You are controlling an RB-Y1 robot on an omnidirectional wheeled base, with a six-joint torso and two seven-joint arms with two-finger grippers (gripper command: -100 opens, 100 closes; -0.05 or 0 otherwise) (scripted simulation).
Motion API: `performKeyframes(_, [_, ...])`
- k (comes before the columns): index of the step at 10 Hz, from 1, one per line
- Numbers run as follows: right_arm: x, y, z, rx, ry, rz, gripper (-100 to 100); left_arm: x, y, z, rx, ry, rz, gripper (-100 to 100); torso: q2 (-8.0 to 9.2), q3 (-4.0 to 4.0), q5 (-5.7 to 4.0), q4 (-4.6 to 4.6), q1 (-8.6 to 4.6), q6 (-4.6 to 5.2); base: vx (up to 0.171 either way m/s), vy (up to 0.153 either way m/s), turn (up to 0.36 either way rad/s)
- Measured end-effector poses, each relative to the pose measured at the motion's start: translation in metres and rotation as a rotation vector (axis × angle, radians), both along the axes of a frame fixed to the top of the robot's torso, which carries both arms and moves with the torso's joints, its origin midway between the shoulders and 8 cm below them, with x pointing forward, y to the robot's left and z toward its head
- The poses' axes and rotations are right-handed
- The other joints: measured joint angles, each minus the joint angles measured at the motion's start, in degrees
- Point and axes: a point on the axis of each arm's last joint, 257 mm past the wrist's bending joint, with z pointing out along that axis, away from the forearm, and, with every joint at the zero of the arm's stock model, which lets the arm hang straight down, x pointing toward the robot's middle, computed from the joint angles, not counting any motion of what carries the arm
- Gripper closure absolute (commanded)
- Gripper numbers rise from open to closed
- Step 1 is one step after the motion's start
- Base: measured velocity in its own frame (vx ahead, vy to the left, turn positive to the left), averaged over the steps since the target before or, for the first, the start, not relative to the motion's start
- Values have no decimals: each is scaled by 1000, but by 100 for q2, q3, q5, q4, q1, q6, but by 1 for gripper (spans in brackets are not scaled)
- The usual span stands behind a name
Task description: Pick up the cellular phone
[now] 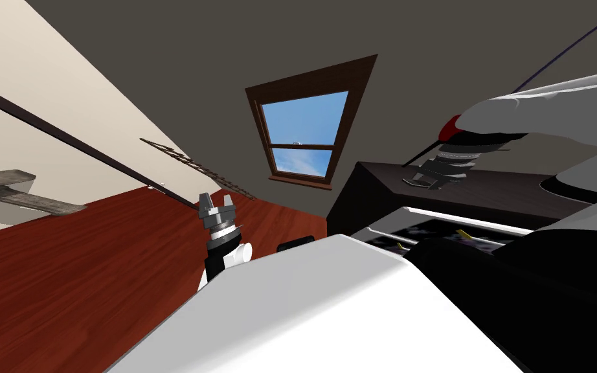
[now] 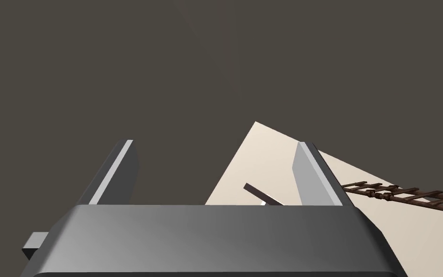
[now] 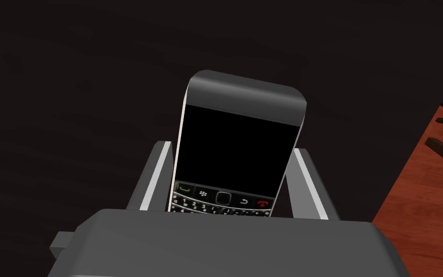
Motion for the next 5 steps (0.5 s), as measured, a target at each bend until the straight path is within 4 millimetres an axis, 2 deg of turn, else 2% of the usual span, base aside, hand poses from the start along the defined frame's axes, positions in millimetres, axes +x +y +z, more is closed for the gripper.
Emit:
performKeyframes(1, [0,0,0,0,0,1,100,0,0,0,0,0,0,0,-1,0,0,0,0,1,0,0,0])
performKeyframes(2, [0,0,0,0,0,1,0,0,0,0,0,0,0,0,-1,-1,0,0,0,2,0,0,0])
performKeyframes(3, [0,0,0,0,0,2,100,0,0,0,0,0,0,0,-1,-1,0,0,0,2,11,-6,-66])
performKeyframes(5, [8,8,12,-2,1,12,100,0,0,0,0,0,0,0,-6,-3,5,0,3,3,15,-11,-33])
